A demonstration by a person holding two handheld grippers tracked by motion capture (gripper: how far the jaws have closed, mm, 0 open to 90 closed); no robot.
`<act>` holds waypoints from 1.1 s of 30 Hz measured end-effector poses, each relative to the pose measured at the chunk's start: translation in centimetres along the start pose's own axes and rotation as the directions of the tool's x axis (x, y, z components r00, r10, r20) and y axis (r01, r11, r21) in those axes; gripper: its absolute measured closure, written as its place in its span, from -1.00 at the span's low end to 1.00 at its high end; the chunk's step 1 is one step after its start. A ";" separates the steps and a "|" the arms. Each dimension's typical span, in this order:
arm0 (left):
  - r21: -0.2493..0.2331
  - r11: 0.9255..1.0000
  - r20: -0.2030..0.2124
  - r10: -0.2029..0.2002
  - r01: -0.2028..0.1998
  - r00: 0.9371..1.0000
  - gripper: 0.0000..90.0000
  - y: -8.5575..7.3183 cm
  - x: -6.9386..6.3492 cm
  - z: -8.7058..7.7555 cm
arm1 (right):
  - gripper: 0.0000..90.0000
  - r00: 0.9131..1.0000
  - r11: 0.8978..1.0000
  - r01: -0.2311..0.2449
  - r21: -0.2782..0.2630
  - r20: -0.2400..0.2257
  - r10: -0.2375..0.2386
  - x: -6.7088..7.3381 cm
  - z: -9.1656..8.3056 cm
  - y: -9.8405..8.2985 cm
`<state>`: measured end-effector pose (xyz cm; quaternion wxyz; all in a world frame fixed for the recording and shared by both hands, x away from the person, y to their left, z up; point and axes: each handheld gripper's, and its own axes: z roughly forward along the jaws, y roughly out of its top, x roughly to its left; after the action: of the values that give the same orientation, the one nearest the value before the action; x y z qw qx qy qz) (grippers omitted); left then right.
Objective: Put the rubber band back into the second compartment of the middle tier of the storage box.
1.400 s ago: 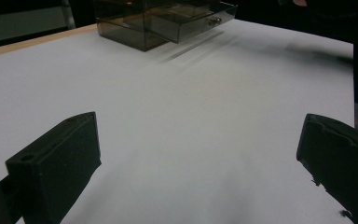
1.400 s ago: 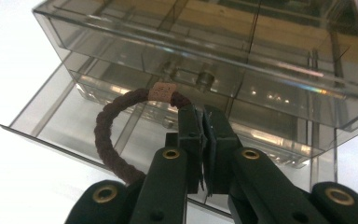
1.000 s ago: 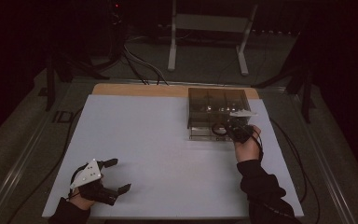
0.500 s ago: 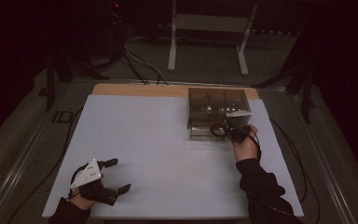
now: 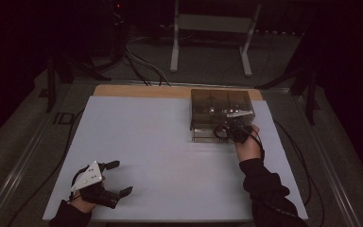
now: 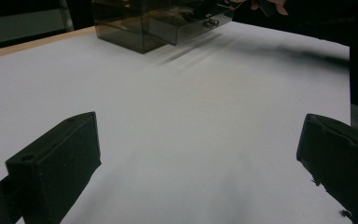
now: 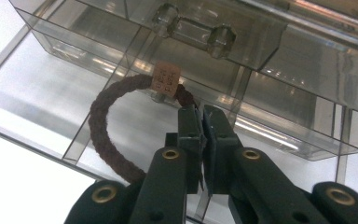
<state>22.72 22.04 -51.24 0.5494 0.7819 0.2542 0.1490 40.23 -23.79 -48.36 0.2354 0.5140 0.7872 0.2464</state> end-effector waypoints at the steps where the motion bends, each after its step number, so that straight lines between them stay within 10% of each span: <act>1: 0.001 1.000 0.000 0.002 -0.002 1.000 -0.99 0.0 0.0 0.0 | 0.92 1.000 1.000 0.000 0.004 -0.001 0.000 0.0 0.1 0.0; 33: 0.006 1.000 0.003 0.005 -0.005 1.000 -0.99 0.0 -0.1 0.1 | 0.84 1.000 1.000 0.004 -0.011 0.011 -0.004 -0.2 -0.4 0.5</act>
<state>22.72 21.96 -51.29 0.5471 0.7844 0.2518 0.1482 40.36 -23.83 -47.72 0.2431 0.5127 0.7854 0.2474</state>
